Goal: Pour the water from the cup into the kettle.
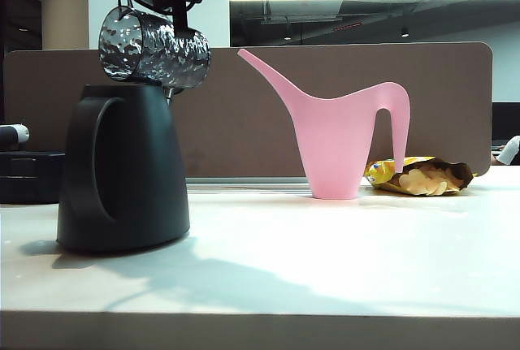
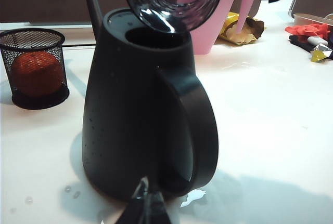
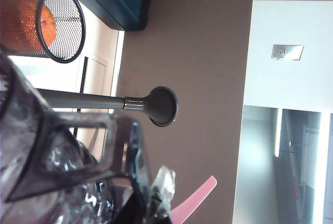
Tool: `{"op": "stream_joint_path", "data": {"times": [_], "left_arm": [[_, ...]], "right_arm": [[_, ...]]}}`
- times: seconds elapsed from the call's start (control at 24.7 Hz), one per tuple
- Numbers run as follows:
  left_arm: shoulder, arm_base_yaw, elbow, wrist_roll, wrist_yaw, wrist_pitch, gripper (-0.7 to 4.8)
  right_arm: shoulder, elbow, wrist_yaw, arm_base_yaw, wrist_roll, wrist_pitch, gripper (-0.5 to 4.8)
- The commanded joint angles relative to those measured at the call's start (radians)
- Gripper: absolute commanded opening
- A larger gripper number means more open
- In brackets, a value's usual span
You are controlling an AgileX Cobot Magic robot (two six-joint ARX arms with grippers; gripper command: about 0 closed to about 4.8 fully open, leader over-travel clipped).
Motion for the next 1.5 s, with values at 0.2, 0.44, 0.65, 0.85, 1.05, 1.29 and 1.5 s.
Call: {"op": "stream_joint_path", "data": {"times": [0.2,0.44,0.65,0.85,1.05,1.29,1.5], "left_arm": [[0.001,0.0,0.004,0.002,-0.002,0.013,-0.05],[0.001,0.0,0.004,0.003,-0.002,0.013,-0.05],[0.001,0.0,0.004,0.003,-0.002,0.013,-0.05],[0.001,0.0,0.004,0.003,-0.002,0.013,-0.05],[0.001,0.0,0.004,0.003,-0.002,0.013,-0.05],[0.001,0.0,0.004,0.003,-0.002,0.013,-0.05],[0.001,0.0,0.004,0.002,-0.002,0.013,-0.05]], "right_arm": [[-0.002,0.006,0.004,0.002,-0.03,0.039,-0.09],[-0.002,0.006,0.003,0.002,-0.063,0.04,-0.09],[-0.002,0.006,0.003,0.002,-0.085,0.069,-0.09],[-0.002,0.006,0.003,0.002,-0.085,0.087,-0.08],[-0.002,0.006,0.003,0.003,-0.084,0.085,-0.08],[-0.002,0.006,0.002,0.003,-0.084,0.072,-0.08],[-0.002,0.006,-0.001,0.003,-0.08,0.053,-0.08]]}}
